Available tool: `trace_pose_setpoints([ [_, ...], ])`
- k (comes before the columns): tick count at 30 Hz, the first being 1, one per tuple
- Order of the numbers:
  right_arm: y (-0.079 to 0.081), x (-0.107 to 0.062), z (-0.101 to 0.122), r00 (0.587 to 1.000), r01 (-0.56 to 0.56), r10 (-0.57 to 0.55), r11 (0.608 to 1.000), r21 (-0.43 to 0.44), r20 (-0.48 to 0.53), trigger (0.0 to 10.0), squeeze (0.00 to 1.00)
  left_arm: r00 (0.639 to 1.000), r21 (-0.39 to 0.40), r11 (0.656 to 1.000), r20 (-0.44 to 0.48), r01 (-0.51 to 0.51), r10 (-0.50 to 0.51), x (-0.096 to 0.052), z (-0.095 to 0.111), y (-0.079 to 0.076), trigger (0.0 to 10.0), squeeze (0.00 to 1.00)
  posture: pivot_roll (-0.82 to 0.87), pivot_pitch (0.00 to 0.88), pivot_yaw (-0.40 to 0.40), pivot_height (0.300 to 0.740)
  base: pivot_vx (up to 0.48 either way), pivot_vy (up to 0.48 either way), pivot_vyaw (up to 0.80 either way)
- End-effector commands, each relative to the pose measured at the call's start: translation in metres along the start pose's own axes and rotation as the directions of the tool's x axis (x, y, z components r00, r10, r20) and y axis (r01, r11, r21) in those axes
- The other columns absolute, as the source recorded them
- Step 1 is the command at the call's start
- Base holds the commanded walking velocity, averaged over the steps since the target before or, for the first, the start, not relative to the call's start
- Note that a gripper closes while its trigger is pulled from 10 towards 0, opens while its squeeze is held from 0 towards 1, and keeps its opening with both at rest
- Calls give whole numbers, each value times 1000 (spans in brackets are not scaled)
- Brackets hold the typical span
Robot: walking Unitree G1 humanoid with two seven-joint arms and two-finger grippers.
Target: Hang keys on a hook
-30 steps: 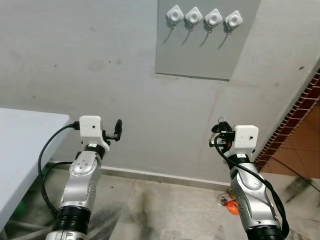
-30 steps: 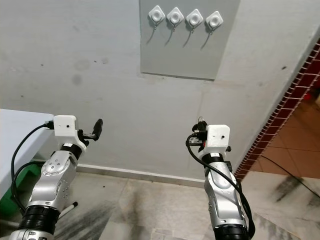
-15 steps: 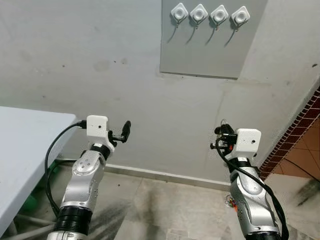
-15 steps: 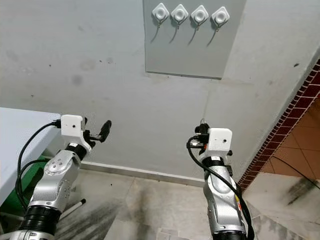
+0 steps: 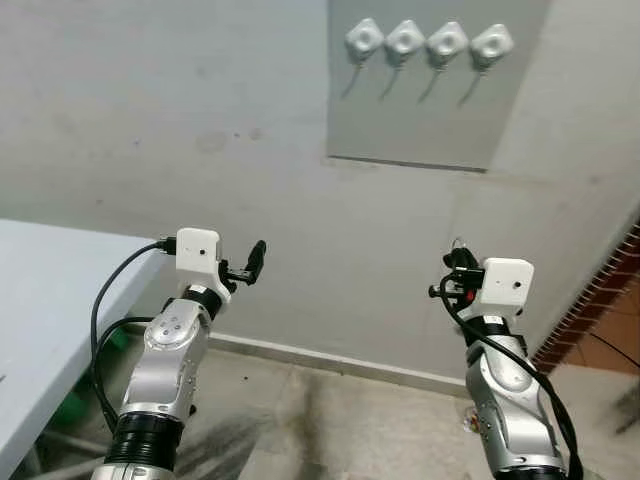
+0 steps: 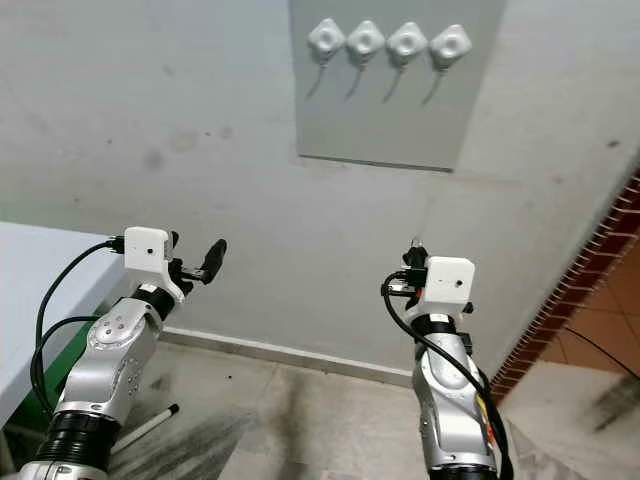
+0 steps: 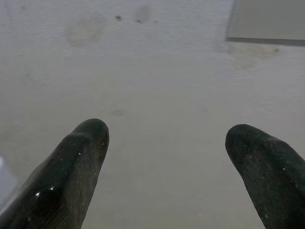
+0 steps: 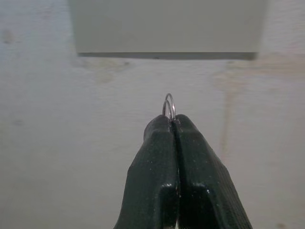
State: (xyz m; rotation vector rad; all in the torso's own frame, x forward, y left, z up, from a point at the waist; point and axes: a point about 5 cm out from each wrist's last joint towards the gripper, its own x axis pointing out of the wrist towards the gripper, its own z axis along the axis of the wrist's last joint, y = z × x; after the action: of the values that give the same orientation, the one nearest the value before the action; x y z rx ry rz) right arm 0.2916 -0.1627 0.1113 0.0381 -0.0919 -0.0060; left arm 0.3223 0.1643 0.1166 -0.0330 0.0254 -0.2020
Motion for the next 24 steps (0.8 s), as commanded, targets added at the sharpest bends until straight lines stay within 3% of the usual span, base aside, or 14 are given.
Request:
trace_pose_setpoints([
  [1, -2, 2, 5, 1000, 2, -2, 1000, -3, 16, 10000, 0, 1000, 11, 1000, 3, 8, -8, 0, 2, 0, 10000, 0, -14, 0, 39, 740, 270, 0, 0],
  [24, 2, -1, 6, 1000, -13, 13, 1000, 15, 24, 10000, 0, 999, 55, 998, 3, 34, -34, -4, 3, -2, 10000, 0, -9, 0, 38, 740, 319, 0, 0],
])
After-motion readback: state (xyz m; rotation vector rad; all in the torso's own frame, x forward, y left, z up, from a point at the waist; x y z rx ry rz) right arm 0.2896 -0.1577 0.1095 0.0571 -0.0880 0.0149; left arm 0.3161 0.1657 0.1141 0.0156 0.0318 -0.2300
